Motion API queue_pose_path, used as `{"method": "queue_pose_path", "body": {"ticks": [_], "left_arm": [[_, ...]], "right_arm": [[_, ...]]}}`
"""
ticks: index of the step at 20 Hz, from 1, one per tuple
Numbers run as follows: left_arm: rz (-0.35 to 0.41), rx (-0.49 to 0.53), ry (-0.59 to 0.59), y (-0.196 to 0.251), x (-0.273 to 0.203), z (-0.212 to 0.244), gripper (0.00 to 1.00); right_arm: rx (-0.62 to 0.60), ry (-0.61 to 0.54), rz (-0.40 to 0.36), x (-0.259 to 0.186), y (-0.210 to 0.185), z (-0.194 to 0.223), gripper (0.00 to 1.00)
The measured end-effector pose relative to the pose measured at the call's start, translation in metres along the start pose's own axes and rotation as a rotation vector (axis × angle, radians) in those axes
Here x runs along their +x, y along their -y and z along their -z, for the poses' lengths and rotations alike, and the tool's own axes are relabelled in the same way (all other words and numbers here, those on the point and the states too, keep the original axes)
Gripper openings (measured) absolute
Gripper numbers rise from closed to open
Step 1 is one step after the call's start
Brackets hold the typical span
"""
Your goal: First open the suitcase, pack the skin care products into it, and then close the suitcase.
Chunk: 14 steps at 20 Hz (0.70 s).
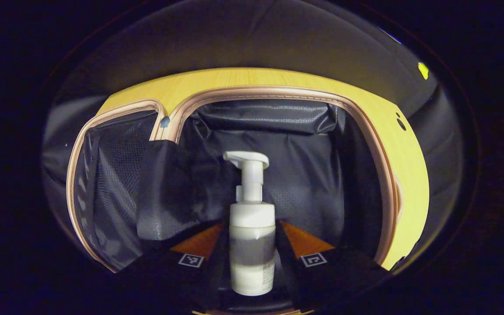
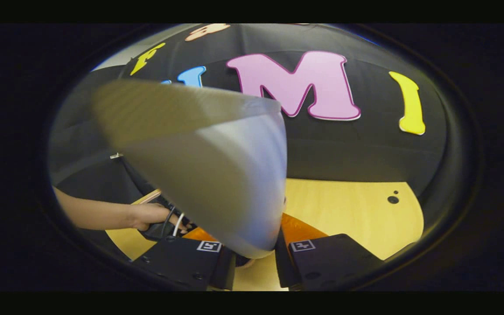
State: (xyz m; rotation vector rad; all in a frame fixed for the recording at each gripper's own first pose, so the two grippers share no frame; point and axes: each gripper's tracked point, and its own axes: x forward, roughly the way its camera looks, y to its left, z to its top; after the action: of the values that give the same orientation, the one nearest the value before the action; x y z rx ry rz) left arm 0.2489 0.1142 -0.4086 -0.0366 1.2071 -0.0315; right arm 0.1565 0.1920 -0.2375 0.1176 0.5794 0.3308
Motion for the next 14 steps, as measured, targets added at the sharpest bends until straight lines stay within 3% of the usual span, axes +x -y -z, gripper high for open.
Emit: {"method": "queue_pose_path", "body": {"ticks": [1, 2, 5, 8, 14], "left_arm": [[-0.010, -0.007, 0.019, -0.003, -0.005, -0.001, 0.68], [-0.002, -0.028, 0.044, -0.002, -0.010, -0.005, 0.76], [0.045, -0.093, 0.213, -0.004, -0.045, -0.023, 0.82], [0.003, -0.128, 0.394, -0.032, -0.094, -0.037, 0.89], [-0.033, -0.158, 0.552, -0.072, -0.194, -0.005, 0.93]], "right_arm": [[0.010, -0.013, 0.000, 0.007, -0.001, 0.003, 0.42], [0.015, -0.026, -0.001, 0.011, 0.000, 0.009, 0.42], [0.038, -0.069, -0.002, 0.027, 0.003, 0.018, 0.42], [0.061, -0.130, 0.001, 0.049, 0.002, 0.035, 0.42], [0.052, -0.363, -0.003, 0.092, -0.016, 0.100, 0.42]]}}
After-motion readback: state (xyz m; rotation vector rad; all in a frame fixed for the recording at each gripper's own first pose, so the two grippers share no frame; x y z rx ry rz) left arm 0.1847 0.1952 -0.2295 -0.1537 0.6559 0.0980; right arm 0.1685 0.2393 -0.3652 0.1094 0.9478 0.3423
